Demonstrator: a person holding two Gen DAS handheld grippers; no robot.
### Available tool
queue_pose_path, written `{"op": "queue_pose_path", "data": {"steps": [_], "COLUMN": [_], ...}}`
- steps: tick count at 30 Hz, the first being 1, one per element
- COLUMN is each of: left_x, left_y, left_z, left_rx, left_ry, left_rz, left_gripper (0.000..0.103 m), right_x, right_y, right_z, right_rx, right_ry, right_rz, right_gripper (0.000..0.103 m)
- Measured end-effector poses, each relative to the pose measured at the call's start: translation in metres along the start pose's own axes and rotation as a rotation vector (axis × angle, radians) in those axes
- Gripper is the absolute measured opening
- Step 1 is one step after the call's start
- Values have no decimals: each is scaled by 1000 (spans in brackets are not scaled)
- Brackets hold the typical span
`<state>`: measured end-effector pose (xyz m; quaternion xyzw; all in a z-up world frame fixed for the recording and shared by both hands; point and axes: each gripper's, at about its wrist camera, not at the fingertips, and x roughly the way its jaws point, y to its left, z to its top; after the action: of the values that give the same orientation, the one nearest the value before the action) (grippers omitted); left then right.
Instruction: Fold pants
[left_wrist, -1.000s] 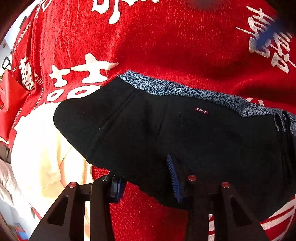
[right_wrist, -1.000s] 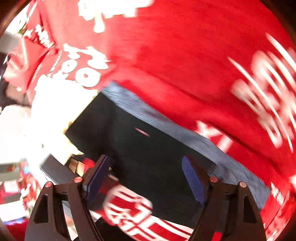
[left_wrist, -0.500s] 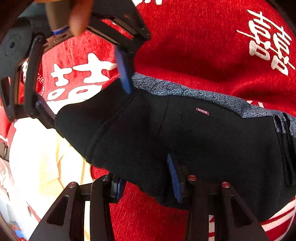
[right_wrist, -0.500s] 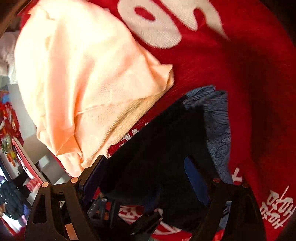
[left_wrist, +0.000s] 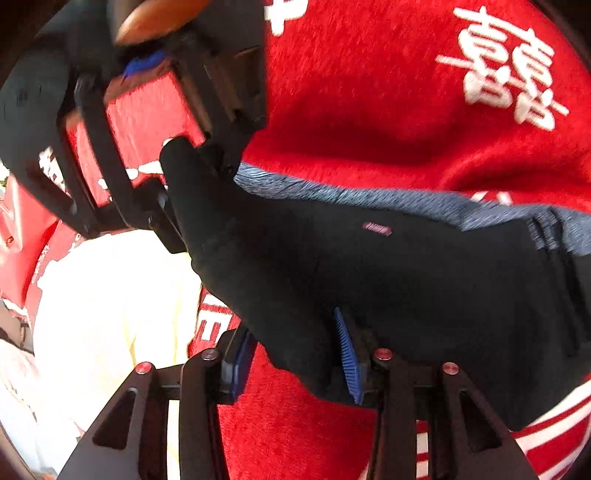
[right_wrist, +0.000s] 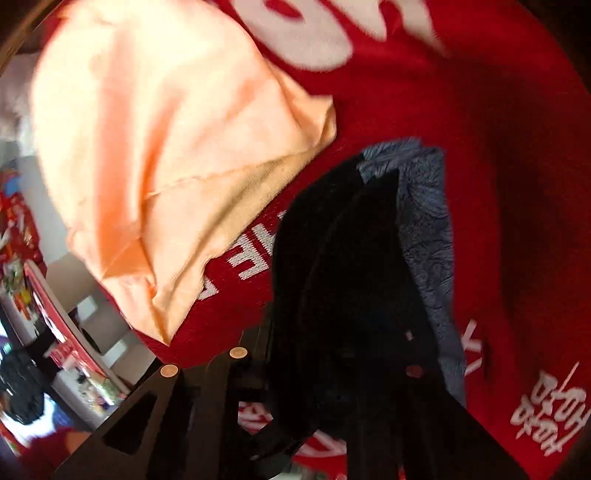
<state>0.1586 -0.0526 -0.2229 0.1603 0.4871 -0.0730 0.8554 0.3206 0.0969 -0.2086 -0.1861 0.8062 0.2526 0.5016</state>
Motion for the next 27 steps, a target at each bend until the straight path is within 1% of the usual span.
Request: {"op": "queue_pose_path", "data": {"steps": [2, 7, 10, 12, 13, 16, 18, 19, 20, 21, 23, 24, 26, 27], "left_x": [-12, -59, -86, -108, -115, -143, -155, -163, -173, -178, -181, -182, -178, -174], "left_y": [-4, -33, -51, -73, -81, -124, -149, -168, -173, -194, -224, -240, -271, -290], "left_z": [3, 15, 27, 31, 32, 33, 33, 31, 20, 15, 9, 5, -6, -15], "left_rx": [11, 96, 150, 196, 216, 307, 356, 387, 412, 452, 506, 531, 587, 625], "left_ry": [-21, -116, -164, -195, -204, -238, -243, -243, -244, -244, -239, -233, -218, -207], "left_rz": [-15, -46, -76, -108, -118, -153, -181, -197, -208, -224, -247, -259, -286, -296], "left_gripper": [43, 43, 43, 43, 43, 43, 43, 43, 43, 43, 43, 43, 43, 43], "right_x": [-18, -54, -70, -71, -72, -70, -60, -56, -49, -37, -13, -4, 25, 34], "right_y": [-12, -55, -85, -103, -116, -144, -163, -168, -176, -186, -205, -210, -230, -236], "right_z": [-28, -94, -154, -191, -218, -275, -325, -338, -363, -384, -430, -443, -484, -495], "right_rx": [19, 120, 188, 224, 252, 315, 363, 381, 406, 435, 506, 531, 616, 645], "right_ry": [-99, -306, -469, -555, -611, -718, -795, -817, -845, -867, -915, -928, -952, -957], "right_rz": [64, 242, 363, 419, 461, 545, 605, 621, 640, 660, 705, 716, 752, 760], "right_gripper": [16, 16, 17, 17, 17, 17, 17, 18, 18, 18, 18, 18, 18, 18]}}
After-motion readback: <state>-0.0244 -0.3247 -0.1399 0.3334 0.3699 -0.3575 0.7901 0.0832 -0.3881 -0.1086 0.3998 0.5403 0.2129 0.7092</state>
